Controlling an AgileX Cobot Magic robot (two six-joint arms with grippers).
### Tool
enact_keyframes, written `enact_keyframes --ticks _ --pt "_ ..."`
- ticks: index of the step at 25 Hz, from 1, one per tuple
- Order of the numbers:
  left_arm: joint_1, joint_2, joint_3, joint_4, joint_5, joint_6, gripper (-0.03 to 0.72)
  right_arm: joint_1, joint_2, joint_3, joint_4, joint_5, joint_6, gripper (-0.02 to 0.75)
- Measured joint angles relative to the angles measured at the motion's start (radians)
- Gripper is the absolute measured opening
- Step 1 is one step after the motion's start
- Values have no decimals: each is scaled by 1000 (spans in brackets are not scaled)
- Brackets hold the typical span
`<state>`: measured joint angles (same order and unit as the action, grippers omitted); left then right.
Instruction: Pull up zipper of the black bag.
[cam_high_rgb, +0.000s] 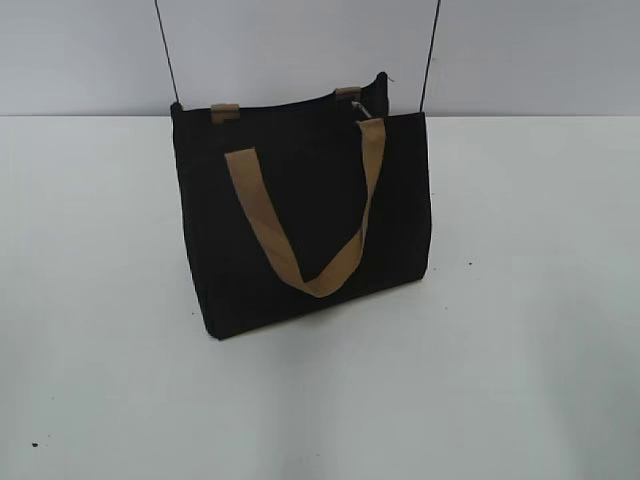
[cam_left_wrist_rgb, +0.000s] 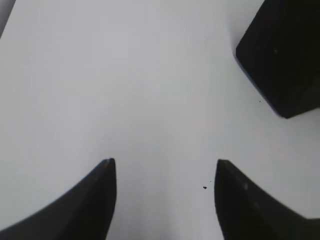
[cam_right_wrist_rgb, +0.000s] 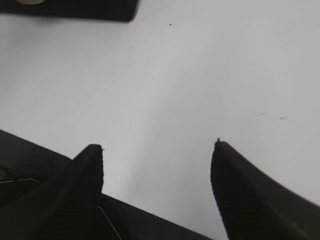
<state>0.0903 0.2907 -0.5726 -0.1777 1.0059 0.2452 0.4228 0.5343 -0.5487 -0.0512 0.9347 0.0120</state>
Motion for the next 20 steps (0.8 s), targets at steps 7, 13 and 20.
enact_keyframes --ticks 7,13,20 --pt "0 -140 29 -21 57 1 475 0 -208 62 51 -12 -24 516" --pt "0 -268 36 -22 72 1 475 0 -275 47 77 78 -43 516" --pt "0 -299 36 -24 75 2 475 0 -386 64 82 154 -82 516"
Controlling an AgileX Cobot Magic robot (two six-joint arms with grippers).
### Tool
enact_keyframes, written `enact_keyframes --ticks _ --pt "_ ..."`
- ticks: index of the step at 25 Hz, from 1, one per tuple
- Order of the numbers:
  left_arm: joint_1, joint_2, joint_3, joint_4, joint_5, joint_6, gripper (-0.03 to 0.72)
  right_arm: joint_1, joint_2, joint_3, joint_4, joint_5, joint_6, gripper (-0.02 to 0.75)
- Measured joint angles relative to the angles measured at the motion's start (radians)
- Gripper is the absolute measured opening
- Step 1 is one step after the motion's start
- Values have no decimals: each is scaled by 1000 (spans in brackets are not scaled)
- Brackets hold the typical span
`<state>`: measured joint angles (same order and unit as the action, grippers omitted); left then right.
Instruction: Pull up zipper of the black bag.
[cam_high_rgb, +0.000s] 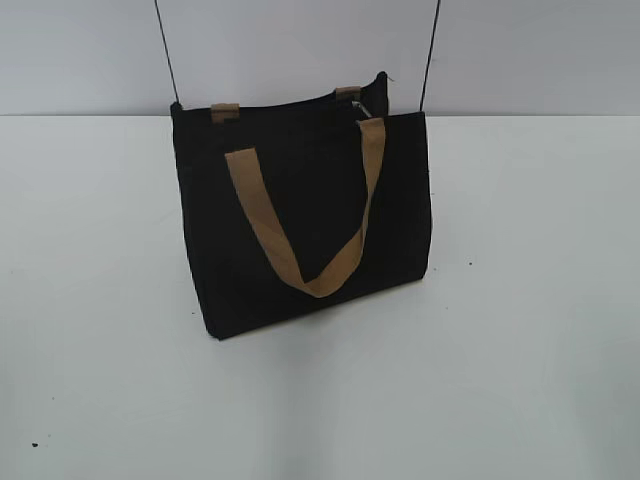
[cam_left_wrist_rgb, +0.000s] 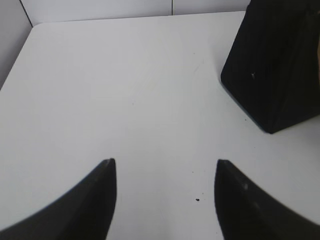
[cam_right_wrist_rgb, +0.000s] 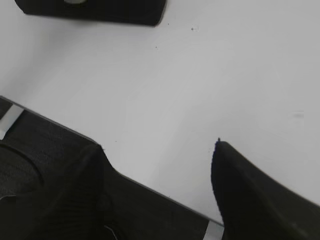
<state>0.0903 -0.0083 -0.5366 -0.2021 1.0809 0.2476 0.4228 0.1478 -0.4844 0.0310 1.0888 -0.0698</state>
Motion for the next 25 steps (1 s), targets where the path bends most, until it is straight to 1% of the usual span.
enact_keyframes --ticks 6,16,18,19,21,25 --pt "0 0 0 -1 0 0 475 0 -149 0 0 3 -3 516" --pt "0 -1 0 -1 0 0 475 0 -155 0 0 8 1 517" --pt "0 -1 0 -1 0 0 475 -11 -155 0 2 8 1 517" --pt "0 -1 0 -1 0 0 475 -30 -155 0 5 8 1 517" --pt "0 -1 0 -1 0 0 475 -95 -155 0 15 8 1 517" --pt "0 -1 0 -1 0 0 475 -271 -155 0 28 8 2 517"
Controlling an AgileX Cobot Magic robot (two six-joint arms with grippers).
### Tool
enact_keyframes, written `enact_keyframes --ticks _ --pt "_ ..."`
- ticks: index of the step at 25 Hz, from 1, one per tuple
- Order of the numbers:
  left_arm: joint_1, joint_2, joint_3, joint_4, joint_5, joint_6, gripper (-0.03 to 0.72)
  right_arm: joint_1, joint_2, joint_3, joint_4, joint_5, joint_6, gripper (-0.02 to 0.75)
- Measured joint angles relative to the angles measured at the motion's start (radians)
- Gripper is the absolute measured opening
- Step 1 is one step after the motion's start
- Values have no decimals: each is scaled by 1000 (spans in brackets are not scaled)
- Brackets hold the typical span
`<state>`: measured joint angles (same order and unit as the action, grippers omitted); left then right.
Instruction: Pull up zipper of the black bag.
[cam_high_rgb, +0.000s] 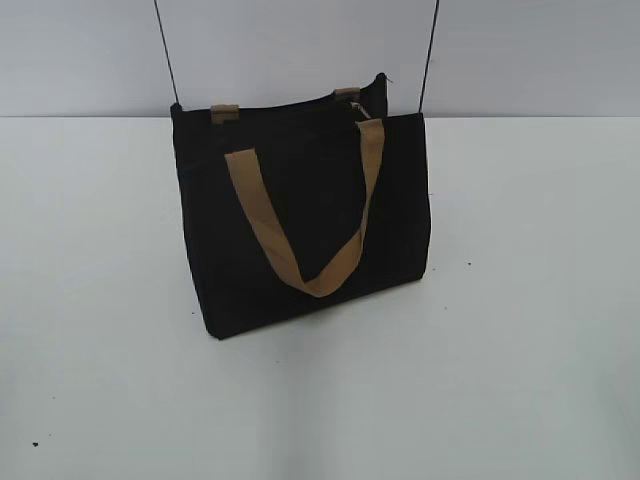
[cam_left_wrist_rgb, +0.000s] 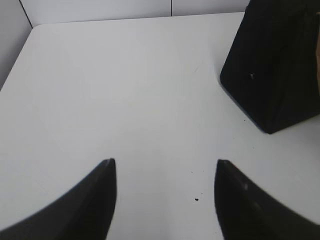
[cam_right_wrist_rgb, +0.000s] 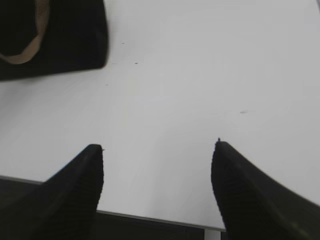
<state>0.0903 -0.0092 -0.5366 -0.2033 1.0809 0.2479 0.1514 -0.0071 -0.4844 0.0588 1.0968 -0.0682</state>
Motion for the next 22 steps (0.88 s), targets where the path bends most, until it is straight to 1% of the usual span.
enact_keyframes --ticks 2,4,6,22 --pt "0 0 0 0 0 0 475 -83 0 0 1 0 0 517" --pt "0 0 0 0 0 1 475 -138 0 0 3 0 0 517" --pt "0 0 0 0 0 1 475 -167 0 0 4 0 0 517" --pt "0 0 0 0 0 1 473 -176 0 0 6 0 0 517"
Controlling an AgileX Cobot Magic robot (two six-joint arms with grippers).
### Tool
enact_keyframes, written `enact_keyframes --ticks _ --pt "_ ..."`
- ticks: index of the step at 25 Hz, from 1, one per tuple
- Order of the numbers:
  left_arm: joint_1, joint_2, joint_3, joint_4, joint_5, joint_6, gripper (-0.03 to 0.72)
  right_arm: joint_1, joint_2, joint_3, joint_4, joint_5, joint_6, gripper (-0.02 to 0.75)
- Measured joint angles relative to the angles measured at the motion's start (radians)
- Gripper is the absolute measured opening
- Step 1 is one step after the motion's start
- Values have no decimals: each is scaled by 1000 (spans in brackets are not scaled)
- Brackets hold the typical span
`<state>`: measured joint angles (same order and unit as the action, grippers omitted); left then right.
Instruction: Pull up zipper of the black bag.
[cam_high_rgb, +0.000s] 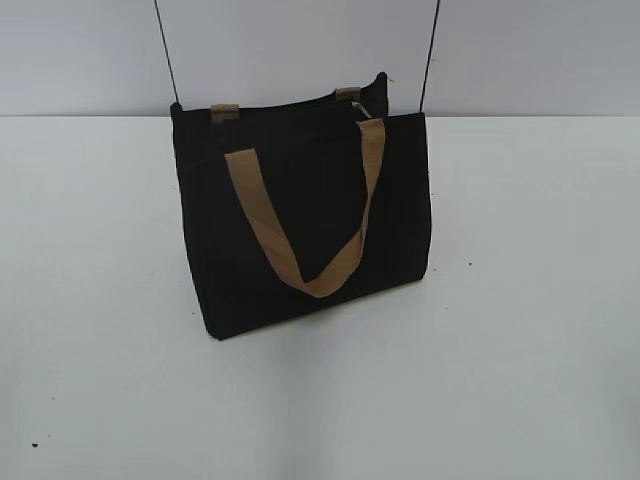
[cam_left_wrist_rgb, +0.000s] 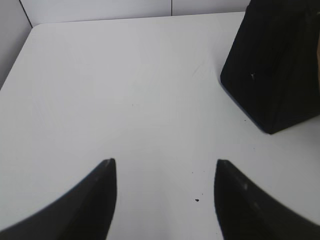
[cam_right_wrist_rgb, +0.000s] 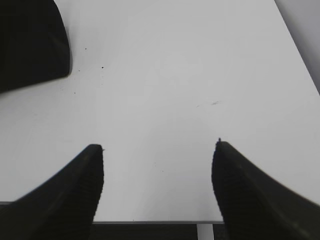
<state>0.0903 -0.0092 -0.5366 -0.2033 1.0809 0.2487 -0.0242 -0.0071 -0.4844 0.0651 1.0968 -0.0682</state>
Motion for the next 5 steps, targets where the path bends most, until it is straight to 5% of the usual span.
enact_keyframes --ticks 5 --pt "0 0 0 0 0 0 459 0 0 0 0 0 0 517"
